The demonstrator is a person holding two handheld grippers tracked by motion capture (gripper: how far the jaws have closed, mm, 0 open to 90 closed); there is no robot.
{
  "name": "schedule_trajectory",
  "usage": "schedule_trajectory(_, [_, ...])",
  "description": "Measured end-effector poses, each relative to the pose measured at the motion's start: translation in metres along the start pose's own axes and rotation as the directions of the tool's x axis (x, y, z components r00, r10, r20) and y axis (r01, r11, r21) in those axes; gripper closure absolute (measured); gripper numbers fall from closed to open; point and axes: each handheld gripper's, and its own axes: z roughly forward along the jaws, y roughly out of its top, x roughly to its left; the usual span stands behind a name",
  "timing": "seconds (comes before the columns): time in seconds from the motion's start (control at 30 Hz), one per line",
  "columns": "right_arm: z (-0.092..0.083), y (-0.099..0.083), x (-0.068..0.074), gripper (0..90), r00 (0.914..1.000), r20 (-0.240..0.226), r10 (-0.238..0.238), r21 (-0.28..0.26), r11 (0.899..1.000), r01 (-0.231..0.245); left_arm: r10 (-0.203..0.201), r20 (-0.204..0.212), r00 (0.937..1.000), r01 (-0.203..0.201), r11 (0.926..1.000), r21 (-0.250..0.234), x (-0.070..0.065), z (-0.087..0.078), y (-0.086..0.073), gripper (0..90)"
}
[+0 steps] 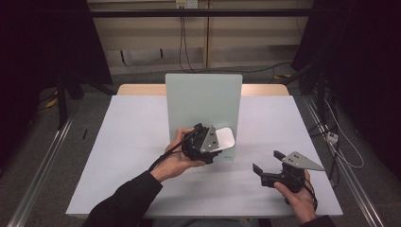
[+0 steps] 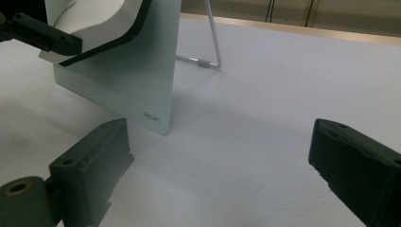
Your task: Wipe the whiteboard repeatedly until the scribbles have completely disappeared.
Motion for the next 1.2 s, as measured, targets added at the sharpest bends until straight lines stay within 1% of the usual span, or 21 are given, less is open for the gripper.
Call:
schedule_trajectory(0.13, [0.000, 0.000, 0.000, 6.1, 1.0000, -0.001, -0.001, 0.000, 1.000, 0.001, 0.017, 0.024, 0.9996, -0.017, 0.9997, 0.017, -0.009, 0.004, -0.008, 31.2])
schedule_trajectory(0.23, [0.000, 0.000, 0.000, 6.1, 1.0000, -0.001, -0.003, 0.001, 1.000, 0.003, 0.029, 0.065, 0.9975, -0.031, 0.9987, 0.041, -0.017, 0.009, -0.020, 31.2])
schedule_trajectory(0.33, [0.000, 0.000, 0.000, 6.2, 1.0000, -0.001, 0.000, 0.001, 1.000, 0.000, 0.043, 0.087, 0.9953, -0.049, 0.9965, 0.067, -0.025, 0.011, -0.029, 31.2])
schedule_trajectory(0.37, [0.001, 0.000, 0.000, 6.1, 1.0000, 0.000, 0.000, 0.002, 1.000, 0.000, 0.053, 0.098, 0.9938, -0.061, 0.9951, 0.078, -0.026, 0.011, -0.031, 31.2])
schedule_trajectory(0.43, [0.001, 0.000, 0.000, 6.1, 1.0000, -0.001, 0.001, 0.001, 1.000, -0.001, 0.056, 0.114, 0.9919, -0.067, 0.9936, 0.091, -0.028, 0.012, -0.035, 31.2])
schedule_trajectory(0.57, [0.001, 0.000, 0.000, 6.2, 1.0000, -0.001, -0.001, 0.003, 1.000, 0.001, 0.051, 0.122, 0.9912, -0.063, 0.9933, 0.097, -0.028, 0.011, -0.039, 31.2])
schedule_trajectory(0.6, [0.001, 0.000, 0.000, 6.1, 1.0000, 0.000, 0.001, 0.002, 1.000, -0.001, 0.050, 0.121, 0.9914, -0.062, 0.9935, 0.096, -0.027, 0.010, -0.039, 31.2])
schedule_trajectory(0.63, [0.001, 0.000, 0.000, 6.1, 1.0000, 0.000, 0.001, 0.001, 1.000, -0.001, 0.051, 0.110, 0.9926, -0.062, 0.9936, 0.094, -0.026, 0.008, -0.039, 31.2])
schedule_trajectory(0.67, [0.001, 0.000, 0.000, 6.1, 1.0000, 0.000, 0.001, 0.001, 1.000, -0.001, 0.042, 0.101, 0.9940, -0.050, 0.9952, 0.083, -0.024, 0.006, -0.038, 31.2])
schedule_trajectory(0.7, [0.001, 0.000, 0.000, 6.1, 1.0000, 0.000, 0.002, 0.001, 1.000, -0.002, 0.042, 0.090, 0.9951, -0.049, 0.9958, 0.078, -0.021, 0.003, -0.037, 31.2])
schedule_trajectory(0.73, [0.001, 0.000, 0.000, 6.1, 1.0000, 0.000, 0.002, 0.001, 1.000, -0.002, 0.030, 0.077, 0.9966, -0.035, 0.9972, 0.066, -0.017, -0.001, -0.036, 31.2])
schedule_trajectory(0.77, [0.001, 0.000, 0.000, 6.1, 1.0000, 0.001, 0.000, 0.000, 1.000, 0.000, 0.035, 0.062, 0.9974, -0.039, 0.9974, 0.060, -0.011, -0.006, -0.035, 31.2])
schedule_trajectory(0.8, [0.001, 0.000, -0.001, 6.1, 1.0000, 0.001, 0.000, 0.000, 1.000, 0.000, 0.023, 0.043, 0.9988, -0.025, 0.9986, 0.048, -0.007, -0.010, -0.034, 31.2])
schedule_trajectory(0.83, [0.001, 0.000, 0.000, 6.2, 1.0000, 0.001, 0.000, 0.000, 1.000, 0.000, 0.018, 0.028, 0.9994, -0.019, 0.9991, 0.039, -0.001, -0.015, -0.032, 31.2])
schedule_trajectory(0.93, [0.001, 0.000, 0.000, 6.1, 1.0000, 0.000, -0.001, 0.002, 1.000, 0.001, -0.009, -0.017, 0.9998, 0.009, 0.9999, 0.006, 0.014, -0.029, -0.028, 31.2])
schedule_trajectory(1.0, [0.001, 0.000, 0.000, 6.1, 1.0000, 0.001, -0.002, 0.002, 1.000, 0.002, -0.021, -0.038, 0.9991, 0.020, 0.9997, -0.013, 0.021, -0.036, -0.028, 31.2])
schedule_trajectory(1.03, [0.001, 0.000, 0.000, 6.1, 1.0000, 0.000, -0.002, 0.003, 1.000, 0.002, -0.028, -0.043, 0.9987, 0.027, 0.9995, -0.016, 0.022, -0.037, -0.029, 31.2])
schedule_trajectory(1.07, [0.001, 0.000, 0.000, 6.1, 1.0000, 0.002, -0.001, 0.003, 1.000, 0.001, -0.018, -0.046, 0.9988, 0.018, 0.9997, -0.016, 0.022, -0.037, -0.029, 31.2])
schedule_trajectory(1.1, [0.001, 0.000, 0.000, 6.1, 1.0000, 0.000, -0.001, 0.002, 1.000, 0.001, -0.018, -0.050, 0.9986, 0.017, 0.9997, -0.016, 0.019, -0.036, -0.030, 31.2])
schedule_trajectory(1.13, [0.001, 0.000, 0.000, 6.1, 1.0000, 0.000, -0.001, 0.003, 1.000, 0.001, -0.011, -0.048, 0.9988, 0.010, 0.9999, -0.010, 0.018, -0.034, -0.030, 31.2])
schedule_trajectory(1.2, [0.001, 0.000, 0.000, 6.1, 1.0000, 0.000, -0.001, 0.002, 1.000, 0.001, -0.013, -0.038, 0.9992, 0.012, 0.9999, -0.010, 0.014, -0.031, -0.032, 31.2])
